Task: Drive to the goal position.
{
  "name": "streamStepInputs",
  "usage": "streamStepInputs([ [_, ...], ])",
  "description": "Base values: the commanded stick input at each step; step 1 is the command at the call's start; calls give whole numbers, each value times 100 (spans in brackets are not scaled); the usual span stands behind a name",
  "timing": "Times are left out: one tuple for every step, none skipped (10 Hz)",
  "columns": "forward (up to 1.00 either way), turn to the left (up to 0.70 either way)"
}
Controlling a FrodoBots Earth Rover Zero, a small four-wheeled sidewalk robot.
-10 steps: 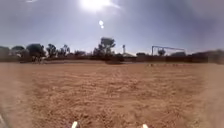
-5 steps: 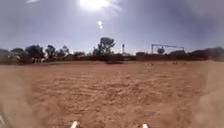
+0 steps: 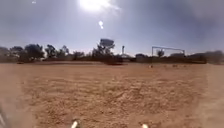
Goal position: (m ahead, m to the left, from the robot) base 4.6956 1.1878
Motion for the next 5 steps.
streamStepInputs([
  [45, 0],
  [45, 0],
  [45, 0],
  [45, 0],
  [45, 0],
])
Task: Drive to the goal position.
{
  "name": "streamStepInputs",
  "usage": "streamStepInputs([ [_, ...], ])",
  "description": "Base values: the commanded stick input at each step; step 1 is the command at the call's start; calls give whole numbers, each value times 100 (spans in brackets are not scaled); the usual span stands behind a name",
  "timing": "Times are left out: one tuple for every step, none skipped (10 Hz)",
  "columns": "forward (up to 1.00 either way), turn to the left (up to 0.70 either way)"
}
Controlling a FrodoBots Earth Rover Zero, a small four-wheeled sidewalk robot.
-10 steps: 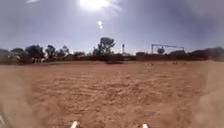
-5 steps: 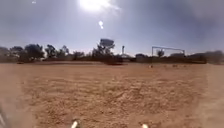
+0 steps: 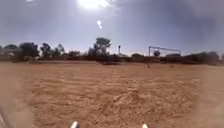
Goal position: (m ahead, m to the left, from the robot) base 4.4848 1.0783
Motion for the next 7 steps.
streamStepInputs([
  [45, 0],
  [45, 0],
  [45, 0],
  [45, -18],
  [45, -23],
  [45, -23],
  [45, -10],
])
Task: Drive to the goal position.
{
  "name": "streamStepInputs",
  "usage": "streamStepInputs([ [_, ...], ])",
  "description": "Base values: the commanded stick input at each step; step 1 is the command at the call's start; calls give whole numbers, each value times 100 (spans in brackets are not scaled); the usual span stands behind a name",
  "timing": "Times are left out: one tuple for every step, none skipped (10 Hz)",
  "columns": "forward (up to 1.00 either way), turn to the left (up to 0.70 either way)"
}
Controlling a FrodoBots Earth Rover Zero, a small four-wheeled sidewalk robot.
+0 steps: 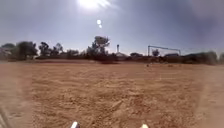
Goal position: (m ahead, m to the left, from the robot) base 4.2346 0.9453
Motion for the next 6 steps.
streamStepInputs([
  [45, 0],
  [45, 0],
  [45, 0],
  [45, 0],
  [45, 0],
  [45, 0],
])
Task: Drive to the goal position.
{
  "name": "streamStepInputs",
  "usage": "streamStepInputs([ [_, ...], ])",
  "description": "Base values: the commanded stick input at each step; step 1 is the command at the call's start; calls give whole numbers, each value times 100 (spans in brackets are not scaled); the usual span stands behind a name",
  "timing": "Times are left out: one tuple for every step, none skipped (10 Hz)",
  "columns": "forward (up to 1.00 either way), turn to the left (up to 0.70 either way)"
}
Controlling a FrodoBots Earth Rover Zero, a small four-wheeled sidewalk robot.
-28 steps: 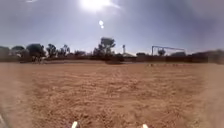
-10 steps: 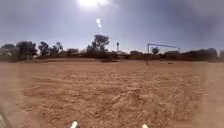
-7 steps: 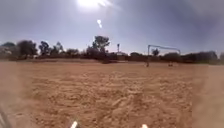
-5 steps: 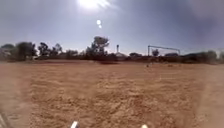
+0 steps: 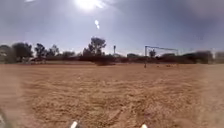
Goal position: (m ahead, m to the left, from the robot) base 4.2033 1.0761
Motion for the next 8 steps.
streamStepInputs([
  [45, 0],
  [45, 0],
  [45, 0],
  [45, 0],
  [45, 0],
  [45, 0],
  [45, 0],
  [45, 0],
])
